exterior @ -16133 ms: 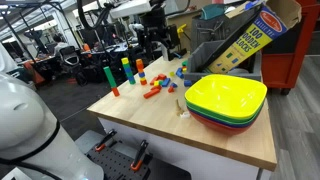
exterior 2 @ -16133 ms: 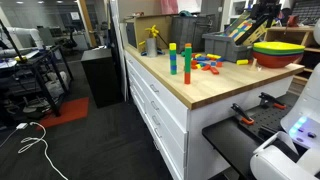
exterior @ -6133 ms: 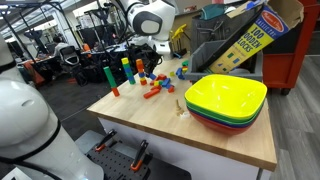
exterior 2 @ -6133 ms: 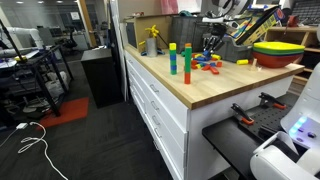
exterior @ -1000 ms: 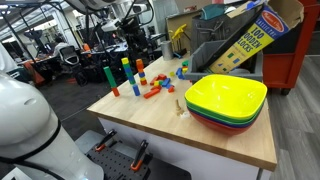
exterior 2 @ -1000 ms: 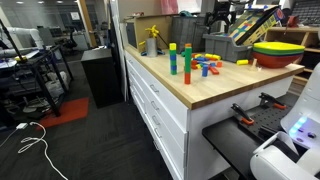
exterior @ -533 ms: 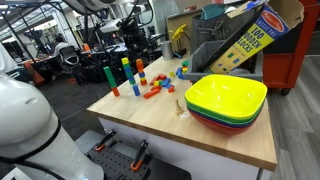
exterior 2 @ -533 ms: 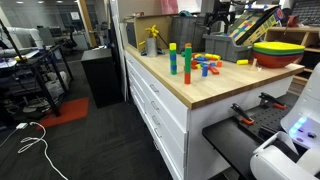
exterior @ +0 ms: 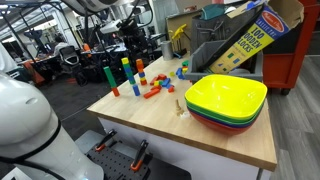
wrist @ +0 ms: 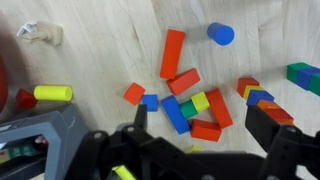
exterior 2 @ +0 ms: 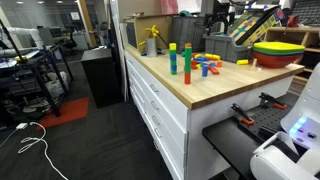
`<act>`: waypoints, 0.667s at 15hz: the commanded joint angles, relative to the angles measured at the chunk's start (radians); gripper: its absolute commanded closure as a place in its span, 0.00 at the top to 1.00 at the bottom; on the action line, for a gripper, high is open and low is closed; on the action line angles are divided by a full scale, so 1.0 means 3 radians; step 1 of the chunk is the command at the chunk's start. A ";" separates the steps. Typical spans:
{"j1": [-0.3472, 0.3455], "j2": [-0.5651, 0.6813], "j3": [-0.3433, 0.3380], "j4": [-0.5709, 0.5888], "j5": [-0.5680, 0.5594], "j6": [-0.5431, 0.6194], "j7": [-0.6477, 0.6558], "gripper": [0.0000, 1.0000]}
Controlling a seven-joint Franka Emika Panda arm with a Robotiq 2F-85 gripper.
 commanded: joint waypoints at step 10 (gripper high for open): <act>0.0196 0.0203 0.0057 -0.0125 0.0134 -0.0376 -0.0113 1.00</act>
